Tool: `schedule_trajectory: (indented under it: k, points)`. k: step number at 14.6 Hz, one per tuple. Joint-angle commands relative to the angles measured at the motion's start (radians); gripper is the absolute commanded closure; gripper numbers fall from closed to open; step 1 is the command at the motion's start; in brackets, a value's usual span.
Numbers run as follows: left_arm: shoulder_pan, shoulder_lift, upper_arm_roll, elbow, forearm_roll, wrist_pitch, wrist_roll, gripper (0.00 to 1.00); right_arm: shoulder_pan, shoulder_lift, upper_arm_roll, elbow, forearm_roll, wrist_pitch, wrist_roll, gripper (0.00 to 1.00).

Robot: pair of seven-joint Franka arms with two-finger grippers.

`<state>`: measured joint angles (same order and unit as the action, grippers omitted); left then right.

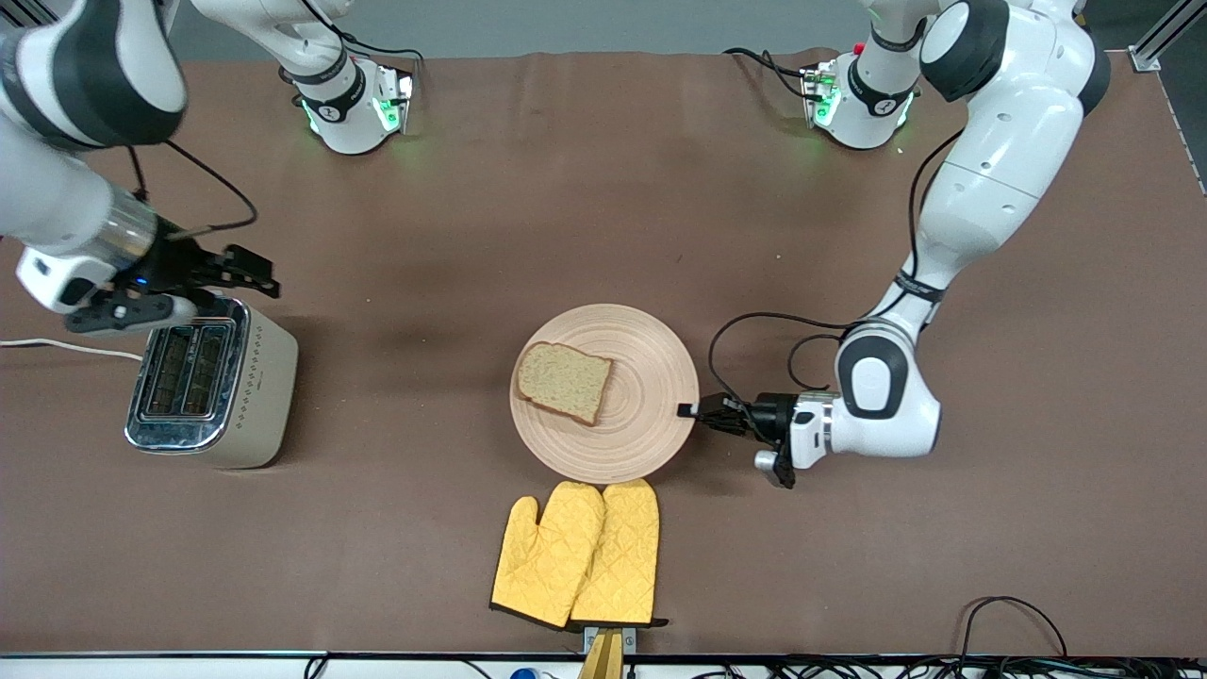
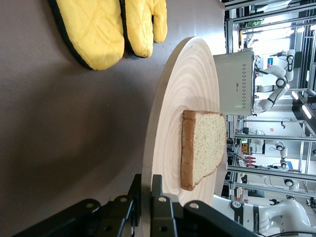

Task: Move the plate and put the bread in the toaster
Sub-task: 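Slide the plate toward the toaster while the right gripper reaches over, then open the left gripper off the plate while the right gripper reaches the bread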

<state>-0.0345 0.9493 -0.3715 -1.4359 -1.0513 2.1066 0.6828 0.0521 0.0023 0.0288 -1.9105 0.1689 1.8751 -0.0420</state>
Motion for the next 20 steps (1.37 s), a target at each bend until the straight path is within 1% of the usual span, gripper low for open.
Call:
schedule_trajectory:
  k: [1, 3, 4, 6, 8, 11, 12, 13, 14, 15, 18, 20]
  points:
    - [-0.039, 0.017, -0.004, 0.003, -0.073, 0.041, 0.007, 1.00, 0.035, 0.050, -0.004, -0.032, 0.059, 0.070, 0.059, 0.00]
    - [-0.070, 0.032, -0.004, 0.003, -0.110, 0.065, 0.011, 1.00, 0.035, 0.106, -0.006, -0.032, 0.127, 0.108, 0.065, 0.00]
    - [-0.080, 0.037, -0.004, 0.000, -0.130, 0.066, 0.014, 1.00, 0.038, 0.143, -0.004, -0.033, 0.141, 0.146, 0.065, 0.00]
    - [-0.107, 0.043, -0.004, -0.005, -0.139, 0.087, 0.014, 0.99, 0.075, 0.191, -0.004, -0.033, 0.143, 0.212, 0.077, 0.00]
    - [-0.143, 0.052, -0.004, -0.006, -0.159, 0.133, 0.017, 0.98, 0.119, 0.241, -0.004, -0.032, 0.143, 0.278, 0.181, 0.00]
    - [-0.176, 0.065, -0.004, -0.006, -0.162, 0.185, 0.017, 0.97, 0.167, 0.312, -0.004, -0.033, 0.143, 0.378, 0.240, 0.00]
    - [-0.180, 0.065, -0.003, -0.012, -0.161, 0.197, 0.017, 0.94, 0.185, 0.330, -0.006, -0.033, 0.143, 0.403, 0.261, 0.00]
    - [-0.180, 0.063, -0.003, -0.026, -0.159, 0.204, 0.017, 0.80, 0.201, 0.346, -0.006, -0.033, 0.143, 0.413, 0.290, 0.00]
    - [-0.176, 0.060, -0.003, -0.035, -0.159, 0.204, 0.017, 0.47, 0.212, 0.361, -0.006, -0.035, 0.143, 0.417, 0.312, 0.00]
    - [-0.168, 0.054, -0.004, -0.047, -0.162, 0.208, 0.015, 0.01, 0.221, 0.373, -0.006, -0.035, 0.143, 0.421, 0.339, 0.00]
    - [-0.124, 0.026, -0.004, -0.061, -0.165, 0.222, -0.006, 0.00, 0.291, 0.392, -0.007, -0.033, 0.141, 0.435, 0.453, 0.01]
    - [-0.072, -0.016, -0.004, -0.072, -0.165, 0.222, -0.046, 0.00, 0.305, 0.429, -0.007, -0.033, 0.138, 0.464, 0.464, 0.07]
